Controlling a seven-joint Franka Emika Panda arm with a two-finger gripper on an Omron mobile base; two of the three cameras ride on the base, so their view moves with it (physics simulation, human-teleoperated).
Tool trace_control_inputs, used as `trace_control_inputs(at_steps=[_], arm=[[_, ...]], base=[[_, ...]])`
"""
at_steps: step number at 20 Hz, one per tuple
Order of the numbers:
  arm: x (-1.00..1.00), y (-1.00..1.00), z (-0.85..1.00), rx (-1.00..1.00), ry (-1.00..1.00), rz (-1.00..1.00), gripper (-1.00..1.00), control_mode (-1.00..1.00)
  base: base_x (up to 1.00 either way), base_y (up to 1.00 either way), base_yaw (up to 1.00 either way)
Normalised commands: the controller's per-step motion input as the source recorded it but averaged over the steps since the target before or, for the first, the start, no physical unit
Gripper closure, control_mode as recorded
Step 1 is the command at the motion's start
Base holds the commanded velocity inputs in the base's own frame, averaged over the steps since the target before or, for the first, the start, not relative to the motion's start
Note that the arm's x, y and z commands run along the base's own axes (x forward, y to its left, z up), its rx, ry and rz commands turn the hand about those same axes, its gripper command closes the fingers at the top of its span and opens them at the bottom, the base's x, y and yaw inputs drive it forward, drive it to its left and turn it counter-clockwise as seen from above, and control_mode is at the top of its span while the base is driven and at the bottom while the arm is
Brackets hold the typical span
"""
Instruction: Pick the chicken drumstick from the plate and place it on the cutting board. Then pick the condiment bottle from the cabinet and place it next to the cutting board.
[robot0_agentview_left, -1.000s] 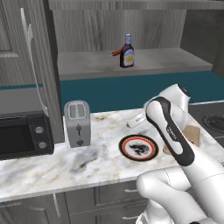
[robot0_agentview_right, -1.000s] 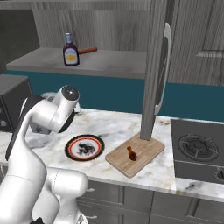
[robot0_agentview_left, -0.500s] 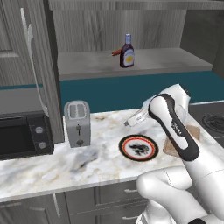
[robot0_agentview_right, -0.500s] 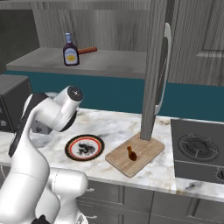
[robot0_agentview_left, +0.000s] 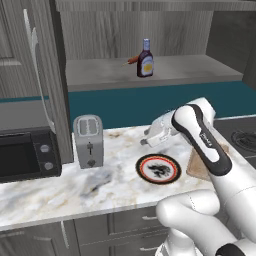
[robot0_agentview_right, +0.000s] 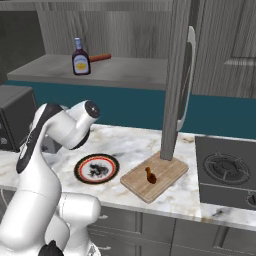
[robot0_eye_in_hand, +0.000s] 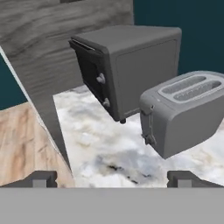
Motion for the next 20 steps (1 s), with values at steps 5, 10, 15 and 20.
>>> trace_control_inputs(at_steps=[5, 10, 15, 20], arm=[[-0.01, 0.08, 0.19, 0.07, -0.13, 0.1, -1.0, -1.0], [-0.19, 0.0, 0.35, 0.0, -0.17, 0.02, -1.0, -1.0], [-0.28, 0.01, 0.38, 0.0, -0.17, 0.0, -1.0, -1.0], [-0.31, 0.03, 0.42, 0.0, -0.12, 0.0, -1.0, -1.0]], base=[[0.0, 0.0, 0.0], [0.0, 0.0, 0.0], [0.0, 0.0, 0.0], [0.0, 0.0, 0.0]])
